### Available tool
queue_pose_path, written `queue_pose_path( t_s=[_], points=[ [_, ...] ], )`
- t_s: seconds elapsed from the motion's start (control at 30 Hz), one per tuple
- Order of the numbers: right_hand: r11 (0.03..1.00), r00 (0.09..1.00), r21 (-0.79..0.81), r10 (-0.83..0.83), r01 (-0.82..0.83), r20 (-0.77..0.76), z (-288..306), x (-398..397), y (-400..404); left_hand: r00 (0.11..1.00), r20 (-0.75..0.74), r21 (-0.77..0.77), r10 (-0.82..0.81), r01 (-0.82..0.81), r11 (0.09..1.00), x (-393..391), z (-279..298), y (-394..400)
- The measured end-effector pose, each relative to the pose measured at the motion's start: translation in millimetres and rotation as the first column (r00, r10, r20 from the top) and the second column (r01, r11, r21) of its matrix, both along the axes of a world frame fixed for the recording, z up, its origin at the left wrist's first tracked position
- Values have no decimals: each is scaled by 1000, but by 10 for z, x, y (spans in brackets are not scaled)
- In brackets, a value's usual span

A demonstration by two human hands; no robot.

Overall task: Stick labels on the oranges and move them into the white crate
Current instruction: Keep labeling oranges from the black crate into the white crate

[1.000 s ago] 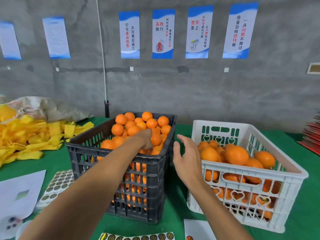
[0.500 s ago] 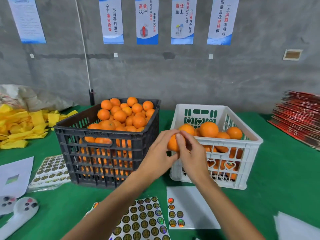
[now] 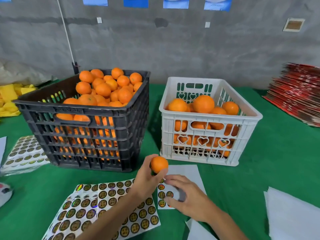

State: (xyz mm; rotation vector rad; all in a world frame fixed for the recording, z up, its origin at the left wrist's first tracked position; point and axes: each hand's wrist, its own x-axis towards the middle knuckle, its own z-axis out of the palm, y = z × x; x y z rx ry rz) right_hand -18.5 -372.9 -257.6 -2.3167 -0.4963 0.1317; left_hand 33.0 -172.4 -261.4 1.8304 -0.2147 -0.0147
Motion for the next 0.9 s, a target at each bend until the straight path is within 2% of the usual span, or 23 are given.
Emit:
queue_pose_path(
  t_s=[0.13,0.33,0.53,0.7,0.77,0.9],
  points=[
    [995,999,-92,29,-26,27,-61,38,-36,1000,-4,-51,6,-6,999,5,-53,-6],
    [998,983,-61,24,-13,183,-106,37,-12,999,-35,-56,-31,29,998,-20,-145,-2],
    [1000,936,-25,-8,18,351,-75,-14,3,998,-37,-48,-52,50,998,-51,-151,14],
    [997,855,-71,18,22,519,-71,-44,-8,998,-59,-109,-15,9,994,-48,-121,1],
    [996,853,-88,26,23,522,-69,-53,-12,998,-57,-121,-14,7,993,-49,-107,6],
    [978,915,-179,-28,109,403,-73,-66,-30,999,-40,-116,-22,18,993,-70,-104,6]
  ],
)
